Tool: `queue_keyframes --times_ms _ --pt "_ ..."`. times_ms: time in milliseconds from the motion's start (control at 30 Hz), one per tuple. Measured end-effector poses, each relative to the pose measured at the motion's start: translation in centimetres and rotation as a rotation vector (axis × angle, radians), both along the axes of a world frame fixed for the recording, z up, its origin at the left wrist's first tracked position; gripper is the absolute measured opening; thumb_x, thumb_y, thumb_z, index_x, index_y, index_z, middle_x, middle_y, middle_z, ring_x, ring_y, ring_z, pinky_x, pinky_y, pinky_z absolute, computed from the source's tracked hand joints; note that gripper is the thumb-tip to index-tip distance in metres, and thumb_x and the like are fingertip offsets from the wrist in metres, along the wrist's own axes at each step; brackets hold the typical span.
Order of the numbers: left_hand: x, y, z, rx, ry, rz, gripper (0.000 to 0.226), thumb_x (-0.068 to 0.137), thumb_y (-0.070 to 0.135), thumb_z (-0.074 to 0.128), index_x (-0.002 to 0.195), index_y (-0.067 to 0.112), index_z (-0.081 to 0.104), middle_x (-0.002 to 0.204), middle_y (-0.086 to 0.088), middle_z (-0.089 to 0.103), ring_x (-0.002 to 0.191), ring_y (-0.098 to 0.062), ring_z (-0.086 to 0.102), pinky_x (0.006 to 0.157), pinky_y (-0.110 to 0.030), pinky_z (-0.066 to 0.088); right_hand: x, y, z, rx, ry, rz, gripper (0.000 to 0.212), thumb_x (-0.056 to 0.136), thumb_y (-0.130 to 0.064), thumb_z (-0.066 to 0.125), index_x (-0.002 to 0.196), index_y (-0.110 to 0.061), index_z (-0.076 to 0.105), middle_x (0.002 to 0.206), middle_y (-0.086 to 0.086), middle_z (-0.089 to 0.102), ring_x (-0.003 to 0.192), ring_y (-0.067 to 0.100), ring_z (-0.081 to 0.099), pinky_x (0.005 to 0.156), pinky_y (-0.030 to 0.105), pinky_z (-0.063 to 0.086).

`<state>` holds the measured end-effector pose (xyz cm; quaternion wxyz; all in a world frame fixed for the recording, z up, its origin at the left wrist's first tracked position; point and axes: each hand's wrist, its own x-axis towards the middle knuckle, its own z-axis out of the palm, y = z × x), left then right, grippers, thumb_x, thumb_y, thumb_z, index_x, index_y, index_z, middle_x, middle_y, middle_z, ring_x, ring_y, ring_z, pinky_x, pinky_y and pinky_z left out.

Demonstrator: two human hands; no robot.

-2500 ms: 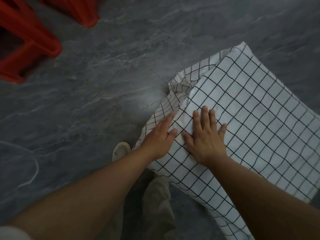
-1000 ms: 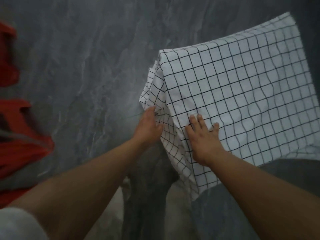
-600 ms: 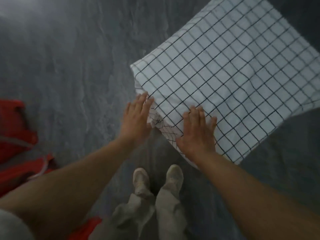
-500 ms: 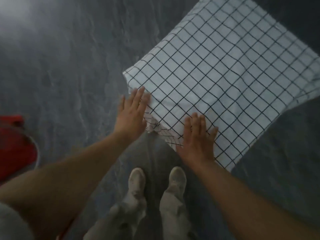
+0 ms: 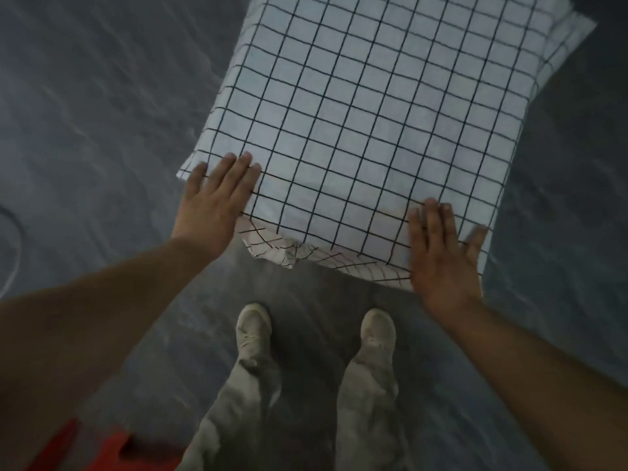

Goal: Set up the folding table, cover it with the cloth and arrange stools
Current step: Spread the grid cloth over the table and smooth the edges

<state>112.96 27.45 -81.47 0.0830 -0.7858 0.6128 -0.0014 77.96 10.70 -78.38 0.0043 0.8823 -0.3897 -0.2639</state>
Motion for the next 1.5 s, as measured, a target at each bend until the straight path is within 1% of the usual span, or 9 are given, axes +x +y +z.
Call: queue_keyframes --times_ms 133,233,400,533,700,1000,1100,1233,1500 --pt "1.7 -0.4 -0.5 -0.072 0.011 -0.049 0.091 0.083 0.000 0.066 0.159 0.023 0.021 0.165 -0.004 0.022 0.148 -0.029 0.026 0.113 -0.052 0.022 -2.1 0.3 -0.8 -0.046 0.001 -0.028 0.132 0.073 -0.010 0.079 0.152 -0.013 -0.026 0.161 0.013 -0.028 0.151 0.034 -0.017 0.108 0.077 0.015" --pt "2.1 -1.2 -0.7 -0.087 0.018 -0.036 0.099 0.079 -0.001 0.066 0.160 0.026 0.018 0.167 -0.004 0.016 0.146 -0.033 0.025 0.112 -0.053 0.021 -3.1 -0.2 -1.6 -0.052 -0.067 0.013 0.134 0.063 0.005 0.080 0.157 -0.014 -0.014 0.164 0.012 -0.021 0.152 0.034 -0.013 0.108 0.076 0.020" --pt "1.8 -1.0 -1.0 -0.041 0.027 -0.052 0.113 0.073 -0.013 0.061 0.162 0.021 0.001 0.170 -0.005 -0.002 0.156 -0.033 -0.003 0.124 -0.056 0.005 -3.0 -0.1 -2.1 0.010 -0.138 0.015 0.121 0.073 0.012 0.064 0.152 -0.014 -0.024 0.161 0.013 -0.028 0.148 0.037 -0.023 0.113 0.070 0.018" --pt "0.8 -0.6 -1.1 -0.050 -0.003 -0.038 0.111 0.072 -0.008 0.062 0.162 0.020 0.004 0.170 -0.003 -0.001 0.156 -0.032 0.001 0.123 -0.056 0.008 -3.8 -0.6 -2.0 0.029 -0.148 0.033 0.121 0.074 0.010 0.065 0.153 -0.014 -0.022 0.160 0.012 -0.030 0.148 0.038 -0.024 0.115 0.067 0.017" --pt "-1.6 0.7 -1.3 -0.046 -0.013 -0.037 0.108 0.073 0.000 0.062 0.162 0.020 0.005 0.170 -0.004 -0.001 0.155 -0.034 0.007 0.120 -0.055 0.010 -6.0 -1.5 -0.9 0.030 -0.158 0.087 0.109 0.077 0.010 0.066 0.156 -0.011 -0.005 0.164 0.016 -0.012 0.150 0.040 -0.013 0.114 0.068 0.020" --pt "-2.1 0.5 0.3 -0.004 0.034 -0.038 0.107 0.070 0.017 0.076 0.161 0.023 0.019 0.167 -0.004 0.017 0.148 -0.034 0.023 0.114 -0.052 0.019 -6.5 -1.7 -0.1 0.022 0.054 0.057 0.126 0.079 -0.013 0.072 0.149 -0.015 -0.033 0.158 0.011 -0.037 0.147 0.034 -0.028 0.113 0.070 0.013" --pt "-1.2 0.5 0.8 0.021 0.071 -0.047 0.112 0.071 0.036 0.079 0.162 0.018 0.016 0.168 -0.005 0.016 0.149 -0.032 0.022 0.116 -0.054 0.019 -6.5 -1.9 0.5 0.024 0.035 0.052 0.128 0.077 -0.034 0.076 0.153 -0.017 -0.025 0.161 0.008 -0.030 0.150 0.030 -0.021 0.110 0.073 0.012" --pt "-0.9 1.4 0.5 0.048 0.109 -0.028 0.114 0.075 0.039 0.077 0.162 0.017 0.007 0.170 -0.005 0.005 0.155 -0.029 0.010 0.121 -0.054 0.012 -6.0 -1.5 1.1 0.028 -0.081 0.056 0.130 0.062 -0.069 0.076 0.159 -0.014 0.008 0.167 0.010 -0.002 0.153 0.032 0.000 0.106 0.078 0.014" --pt "0.1 2.5 0.2 0.066 0.094 -0.046 0.098 0.081 0.044 0.053 0.162 0.017 0.005 0.170 -0.004 0.002 0.156 -0.027 0.008 0.121 -0.053 0.010 -4.2 -0.6 0.4 0.047 -0.100 -0.021 0.120 0.073 -0.063 0.074 0.159 -0.013 0.007 0.166 0.010 -0.012 0.153 0.032 -0.006 0.109 0.075 0.018"
